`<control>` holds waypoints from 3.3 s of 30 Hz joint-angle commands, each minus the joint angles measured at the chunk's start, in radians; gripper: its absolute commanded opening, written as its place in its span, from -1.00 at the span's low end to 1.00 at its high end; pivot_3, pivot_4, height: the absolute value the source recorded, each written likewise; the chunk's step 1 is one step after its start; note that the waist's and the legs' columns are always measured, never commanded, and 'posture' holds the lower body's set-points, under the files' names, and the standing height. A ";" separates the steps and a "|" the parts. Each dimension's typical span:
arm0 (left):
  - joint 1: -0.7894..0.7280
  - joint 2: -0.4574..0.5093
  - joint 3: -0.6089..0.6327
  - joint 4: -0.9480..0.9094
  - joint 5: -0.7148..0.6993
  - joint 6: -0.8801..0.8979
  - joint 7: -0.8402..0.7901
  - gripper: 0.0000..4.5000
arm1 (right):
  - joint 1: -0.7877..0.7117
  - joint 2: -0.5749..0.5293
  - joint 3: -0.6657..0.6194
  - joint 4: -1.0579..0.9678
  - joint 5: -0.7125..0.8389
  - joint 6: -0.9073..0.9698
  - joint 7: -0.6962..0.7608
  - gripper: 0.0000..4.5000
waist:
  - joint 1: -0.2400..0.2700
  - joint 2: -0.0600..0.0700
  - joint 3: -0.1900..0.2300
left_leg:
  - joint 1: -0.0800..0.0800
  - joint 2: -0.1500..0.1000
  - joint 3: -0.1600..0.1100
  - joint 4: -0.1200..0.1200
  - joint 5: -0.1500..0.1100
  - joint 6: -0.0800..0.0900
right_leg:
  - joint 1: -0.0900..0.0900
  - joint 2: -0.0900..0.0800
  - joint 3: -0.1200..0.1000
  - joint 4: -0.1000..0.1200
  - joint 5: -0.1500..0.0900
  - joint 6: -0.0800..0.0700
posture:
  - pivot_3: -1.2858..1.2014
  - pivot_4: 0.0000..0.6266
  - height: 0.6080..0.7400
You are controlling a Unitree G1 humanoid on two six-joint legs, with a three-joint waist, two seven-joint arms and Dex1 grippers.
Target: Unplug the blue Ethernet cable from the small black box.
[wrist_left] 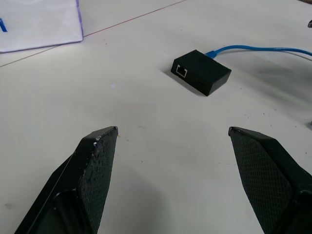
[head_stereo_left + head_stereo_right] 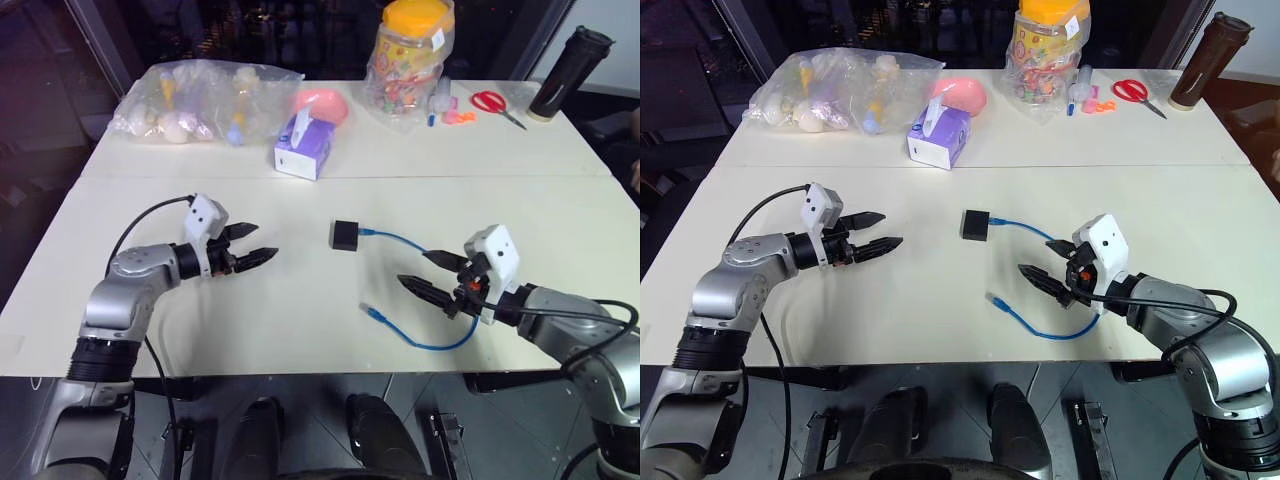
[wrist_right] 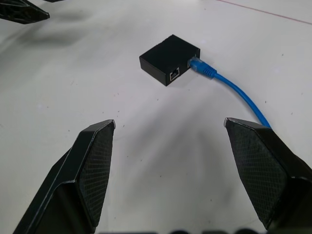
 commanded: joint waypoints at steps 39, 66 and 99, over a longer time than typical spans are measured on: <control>-0.280 -0.025 0.026 0.244 -0.081 0.086 -0.185 0.70 | -0.841 0.157 0.497 1.370 -0.861 -1.256 0.193 -0.99 | 0.000 0.000 0.000 | 0.003 -0.001 -0.002 0.003 0.000 0.000 | 0.003 0.000 -0.002 0.005 0.003 0.005 | 0.03 -0.52 0.98; -0.795 -0.305 0.092 1.135 0.056 -0.137 -0.443 -0.80 | -0.643 0.088 0.394 0.643 -0.941 -1.071 0.028 -1.00 | -0.031 0.000 0.001 | 0.000 -0.002 -0.002 0.000 0.000 0.000 | -0.001 0.000 -0.002 0.006 0.003 0.005 | 0.03 -0.52 0.98; -0.534 -0.144 0.057 0.788 0.144 -0.116 -0.499 0.20 | -0.668 0.204 0.356 0.981 -0.600 -0.775 0.320 0.46 | -0.036 0.000 0.001 | 0.004 -0.001 -0.002 0.001 0.000 0.000 | -0.002 0.001 -0.001 0.014 0.002 0.005 | 0.03 -0.52 0.98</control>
